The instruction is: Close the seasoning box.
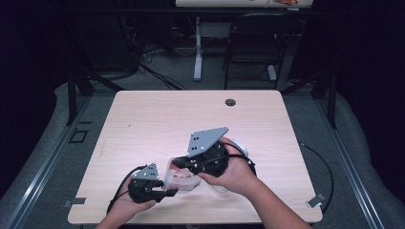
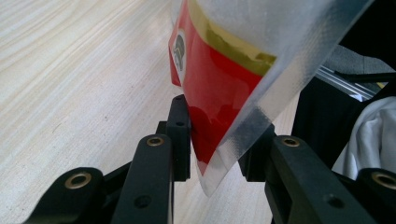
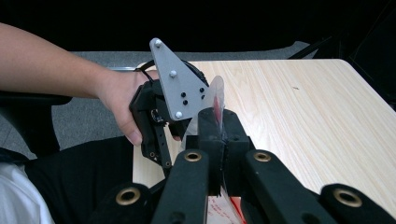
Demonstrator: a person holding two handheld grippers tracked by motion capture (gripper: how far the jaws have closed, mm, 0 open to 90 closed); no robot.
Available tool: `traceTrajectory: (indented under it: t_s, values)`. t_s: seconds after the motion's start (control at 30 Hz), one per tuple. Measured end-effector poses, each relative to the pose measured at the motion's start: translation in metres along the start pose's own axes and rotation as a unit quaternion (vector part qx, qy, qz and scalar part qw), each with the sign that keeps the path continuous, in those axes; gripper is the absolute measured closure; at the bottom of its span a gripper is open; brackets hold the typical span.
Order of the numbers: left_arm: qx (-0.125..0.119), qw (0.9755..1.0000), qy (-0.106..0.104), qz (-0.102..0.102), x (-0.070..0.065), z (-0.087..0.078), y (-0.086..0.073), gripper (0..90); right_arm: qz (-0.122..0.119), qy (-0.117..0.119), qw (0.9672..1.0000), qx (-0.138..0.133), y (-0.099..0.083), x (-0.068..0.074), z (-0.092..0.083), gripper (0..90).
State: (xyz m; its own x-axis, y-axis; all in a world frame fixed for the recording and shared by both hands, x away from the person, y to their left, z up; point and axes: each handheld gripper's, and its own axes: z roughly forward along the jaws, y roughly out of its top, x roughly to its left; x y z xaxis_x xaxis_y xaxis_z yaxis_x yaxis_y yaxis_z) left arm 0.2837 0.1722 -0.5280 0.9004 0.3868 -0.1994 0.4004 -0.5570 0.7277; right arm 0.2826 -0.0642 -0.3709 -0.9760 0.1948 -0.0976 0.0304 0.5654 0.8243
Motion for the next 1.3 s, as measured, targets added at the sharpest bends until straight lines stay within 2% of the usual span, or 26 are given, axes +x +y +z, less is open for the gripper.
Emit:
traceTrajectory:
  t_s: [0.47,0.5,0.53,0.57,0.67,0.73,0.87,0.97,1.0,1.17,1.23,1.27,1.3]
  values:
    - [0.036,0.9993,0.008,0.006,-0.002,-0.012,0.014,70.6,0.01,-0.006,0.9997,-0.021,-0.005,-0.004,-0.01,89.7]
    - [0.041,0.999,0.015,0.008,-0.003,-0.013,0.016,70.6,0.012,-0.005,0.9997,-0.023,-0.006,-0.004,-0.011,89.7]
    - [0.045,0.9989,0.014,0.007,-0.003,-0.013,0.016,70.5,0.013,-0.006,0.9996,-0.024,-0.007,-0.004,-0.012,89.7]
    - [0.045,0.999,0.004,0.005,-0.003,-0.013,0.017,70.5,0.015,-0.006,0.9996,-0.025,-0.007,-0.005,-0.013,89.7]
    - [0.054,0.9985,0.005,0.008,-0.004,-0.015,0.021,70.5,0.018,-0.007,0.9994,-0.029,-0.009,-0.006,-0.015,89.8]
    - [0.055,0.9985,0.0,0.008,-0.004,-0.017,0.022,70.5,0.023,-0.006,0.9991,-0.035,-0.01,-0.006,-0.017,89.9]
    - [0.059,0.9982,0.012,0.009,-0.005,-0.019,0.025,70.4,0.025,-0.005,0.9988,-0.043,-0.009,-0.005,-0.018,90.0]
    - [0.054,0.9985,0.009,0.007,-0.005,-0.019,0.026,70.3,0.027,0.001,0.9984,-0.049,-0.008,-0.005,-0.019,90.0]
    - [0.049,0.9988,0.001,0.007,-0.005,-0.019,0.026,70.2,0.028,0.003,0.9982,-0.052,-0.007,-0.005,-0.019,90.0]
    - [0.043,0.9991,0.003,0.001,-0.005,-0.019,0.027,70.3,0.028,-0.001,0.998,-0.056,-0.005,-0.004,-0.019,90.0]
    - [0.043,0.999,0.005,0.001,-0.005,-0.019,0.027,70.1,0.03,-0.002,0.9979,-0.057,-0.006,-0.004,-0.019,90.0]
    - [0.046,0.9988,0.016,0.001,-0.006,-0.02,0.028,70.1,0.03,-0.002,0.9979,-0.058,-0.006,-0.004,-0.019,90.0]
    - [0.041,0.9991,0.006,-0.001,-0.005,-0.02,0.027,70.0,0.031,-0.001,0.9977,-0.06,-0.006,-0.004,-0.019,90.0]
